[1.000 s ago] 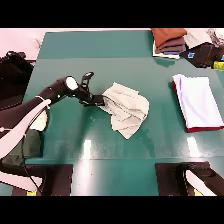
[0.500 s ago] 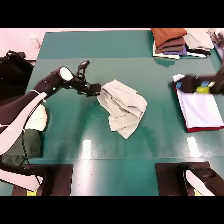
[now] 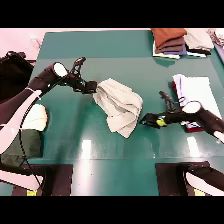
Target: Fold the shirts.
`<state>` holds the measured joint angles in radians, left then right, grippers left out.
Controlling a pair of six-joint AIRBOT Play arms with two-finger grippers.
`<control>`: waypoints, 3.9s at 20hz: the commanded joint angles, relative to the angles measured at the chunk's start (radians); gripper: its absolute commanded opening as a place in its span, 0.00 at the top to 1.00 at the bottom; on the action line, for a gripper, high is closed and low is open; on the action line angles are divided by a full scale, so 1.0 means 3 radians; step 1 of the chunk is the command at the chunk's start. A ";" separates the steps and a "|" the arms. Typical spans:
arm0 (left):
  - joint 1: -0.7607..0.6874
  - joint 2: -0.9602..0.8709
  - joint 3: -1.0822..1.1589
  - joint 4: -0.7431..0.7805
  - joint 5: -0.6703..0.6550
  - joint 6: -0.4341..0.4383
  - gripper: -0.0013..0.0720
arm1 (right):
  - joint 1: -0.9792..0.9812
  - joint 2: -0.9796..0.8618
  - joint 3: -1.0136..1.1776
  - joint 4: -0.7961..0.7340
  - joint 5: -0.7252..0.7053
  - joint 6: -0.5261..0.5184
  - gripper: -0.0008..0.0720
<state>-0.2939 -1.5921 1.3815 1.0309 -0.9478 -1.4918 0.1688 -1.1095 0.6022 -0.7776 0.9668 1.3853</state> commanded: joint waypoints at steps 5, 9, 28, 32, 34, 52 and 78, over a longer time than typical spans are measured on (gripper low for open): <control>0.0006 0.0004 0.0004 0.0006 -0.0043 0.0004 0.95 | 0.0456 -0.0868 0.0525 0.0113 -0.0362 -0.0111 0.79; 0.0094 0.0247 0.0033 0.0234 -0.0050 0.0001 0.95 | 0.0295 -0.0640 0.0838 -0.0435 -0.0205 -0.0072 0.97; 0.0546 0.2787 0.1788 0.0534 -0.0055 0.0202 0.95 | -0.1460 0.1425 0.3343 -0.1417 0.1494 0.0042 0.97; 0.0546 0.2408 0.1784 0.0997 -0.0249 0.0169 0.95 | -0.1460 0.1006 0.3356 -0.1395 0.1925 0.0221 0.97; 0.0546 0.1989 0.1762 0.1186 -0.0621 0.0174 0.95 | -0.1459 0.0726 0.3193 -0.1396 0.1975 0.0245 0.97; 0.0946 -0.0041 0.1411 0.1167 -0.1666 -0.0164 0.22 | -0.0758 -0.0645 0.2561 -0.1396 0.1310 0.0121 0.58; 0.0886 0.0997 -0.1812 -0.0295 0.0179 0.0177 0.95 | -0.1272 0.0678 0.0991 -0.0993 0.1169 0.0116 0.58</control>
<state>-0.0273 -1.2938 0.8169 0.9390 -0.8986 -1.4258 -0.1341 -0.9360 0.9596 -1.0496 1.2671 1.4208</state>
